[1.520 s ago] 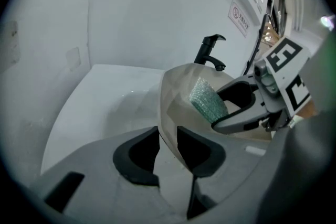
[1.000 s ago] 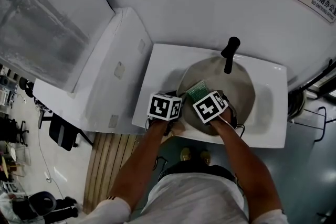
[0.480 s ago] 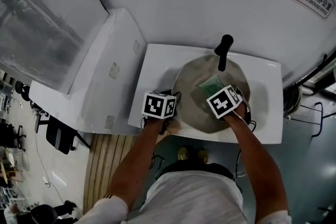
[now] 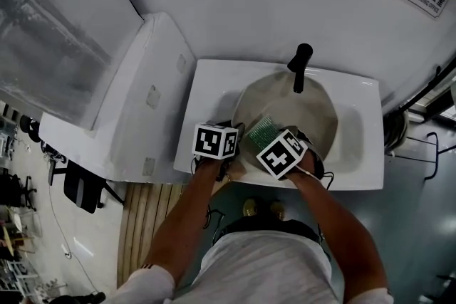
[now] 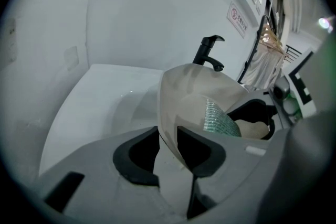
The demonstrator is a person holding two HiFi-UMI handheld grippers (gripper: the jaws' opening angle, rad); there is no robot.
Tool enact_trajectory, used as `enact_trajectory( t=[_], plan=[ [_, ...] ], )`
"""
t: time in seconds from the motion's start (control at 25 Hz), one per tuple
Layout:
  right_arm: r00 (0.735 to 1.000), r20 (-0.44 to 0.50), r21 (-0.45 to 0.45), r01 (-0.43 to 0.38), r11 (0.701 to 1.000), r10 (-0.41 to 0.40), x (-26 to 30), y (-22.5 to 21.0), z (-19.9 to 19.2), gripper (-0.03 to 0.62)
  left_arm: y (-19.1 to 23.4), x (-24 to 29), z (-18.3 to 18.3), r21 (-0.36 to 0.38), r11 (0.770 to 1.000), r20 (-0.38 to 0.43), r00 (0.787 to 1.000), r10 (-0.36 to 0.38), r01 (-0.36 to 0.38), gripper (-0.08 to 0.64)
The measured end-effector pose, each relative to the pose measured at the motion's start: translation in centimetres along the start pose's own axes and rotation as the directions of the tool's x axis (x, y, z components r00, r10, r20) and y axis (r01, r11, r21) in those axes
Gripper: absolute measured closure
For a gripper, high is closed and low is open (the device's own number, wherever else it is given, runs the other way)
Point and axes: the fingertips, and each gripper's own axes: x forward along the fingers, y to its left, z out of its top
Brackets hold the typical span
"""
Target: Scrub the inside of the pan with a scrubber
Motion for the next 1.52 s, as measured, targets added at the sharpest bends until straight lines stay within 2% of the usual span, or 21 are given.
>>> enact_trajectory(
  t=[0.32,0.68,0.88,1.12,1.28,1.52],
  plan=[
    [0.996,-0.084,0.029,0.032,0.999,-0.03,1.1,-2.1,-2.6,0.252,0.0,0.0,0.0,0.002,1.0,-0.005,1.0,0.003,-0.003,0.443],
    [0.987,-0.102,0.005,0.126,0.992,-0.125,-1.3,-5.8,-3.9,0.252,0.0,0.0,0.1,0.008,1.0,-0.004,1.0,0.0,0.0,0.443],
    [0.991,-0.055,-0.021,0.118,0.993,-0.119,-2.7,-4.7,-2.4,0.253,0.0,0.0,0.1,0.01,1.0,-0.004,1.0,0.001,-0.001,0.443],
    [0.999,0.001,-0.042,0.048,0.998,-0.048,-2.6,-0.8,-0.3,0.252,0.0,0.0,0.1,0.008,1.0,-0.004,1.0,0.005,-0.005,0.443],
    [0.999,-0.039,-0.058,0.03,0.998,-0.032,-1.2,0.3,-1.1,0.253,-0.1,0.0,0.0,0.007,1.0,-0.005,1.0,0.006,-0.006,0.443],
    [0.993,-0.086,-0.078,0.073,0.994,-0.079,-1.3,-1.7,-2.8,0.253,0.0,0.0,0.1,0.009,1.0,-0.003,1.0,0.013,-0.013,0.443]
  ],
)
